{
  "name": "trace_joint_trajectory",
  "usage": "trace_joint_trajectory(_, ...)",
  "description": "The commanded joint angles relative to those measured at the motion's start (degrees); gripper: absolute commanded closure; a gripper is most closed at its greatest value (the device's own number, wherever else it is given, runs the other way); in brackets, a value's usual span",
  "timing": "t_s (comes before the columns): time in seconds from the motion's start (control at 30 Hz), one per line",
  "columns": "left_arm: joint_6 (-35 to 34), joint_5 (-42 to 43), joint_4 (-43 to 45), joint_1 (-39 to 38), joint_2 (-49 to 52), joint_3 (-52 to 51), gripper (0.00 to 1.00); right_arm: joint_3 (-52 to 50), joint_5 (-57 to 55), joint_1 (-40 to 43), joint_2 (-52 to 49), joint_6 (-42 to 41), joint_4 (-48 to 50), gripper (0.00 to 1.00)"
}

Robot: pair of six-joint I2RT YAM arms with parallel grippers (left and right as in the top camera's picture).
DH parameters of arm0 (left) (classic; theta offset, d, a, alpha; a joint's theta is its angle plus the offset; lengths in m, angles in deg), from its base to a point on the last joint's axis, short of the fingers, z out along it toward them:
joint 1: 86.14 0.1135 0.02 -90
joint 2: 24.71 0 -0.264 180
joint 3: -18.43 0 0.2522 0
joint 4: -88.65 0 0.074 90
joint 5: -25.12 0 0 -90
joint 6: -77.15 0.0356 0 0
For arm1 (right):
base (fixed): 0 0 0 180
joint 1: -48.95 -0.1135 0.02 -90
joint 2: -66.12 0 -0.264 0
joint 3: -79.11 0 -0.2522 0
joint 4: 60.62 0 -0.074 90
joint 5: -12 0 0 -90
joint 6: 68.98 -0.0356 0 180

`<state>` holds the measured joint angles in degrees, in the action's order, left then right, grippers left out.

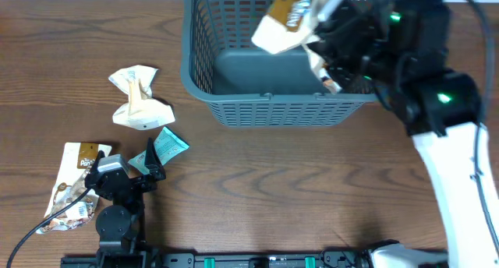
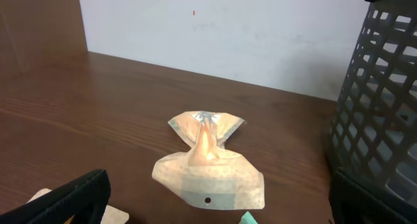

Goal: Pack container
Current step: 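Carry the pouch over the grey basket and release it inside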

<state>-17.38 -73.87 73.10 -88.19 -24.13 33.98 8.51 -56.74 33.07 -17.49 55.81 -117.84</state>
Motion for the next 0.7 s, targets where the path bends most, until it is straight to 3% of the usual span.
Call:
trace_joint_trajectory(0.0,-0.5,-0.5,-1.4,-0.2,-0.3,-1.6,0.01,1.0,-0.3,-1.4,-4.2,4.3,3.5,0.99)
trace_joint_trajectory(0.1,-0.5,-0.5,-1.4,-0.2,-0.3,-1.6,0.02,1.0,0.4,-1.4,-7.7,3.8,7.9,0.90)
trace_joint_trajectory(0.2,-0.5,-0.5,-1.4,-0.2,-0.3,-1.6,0.01,1.0,0.4,-1.3,-11.6,3.9,9.7,0.87)
trace_joint_trajectory(0.43,-0.5,-0.5,-1.4,-0.2,-0.3,-1.6,0.01,1.0,0.2,-0.6,-20.0,5.3,5.0,0.85)
trace_joint_trajectory(0.67,-0.5,-0.5,-1.4,-0.2,-0.3,-1.6,0.01,1.0,0.1,-0.6,-21.3,9.2,-0.8,0.85)
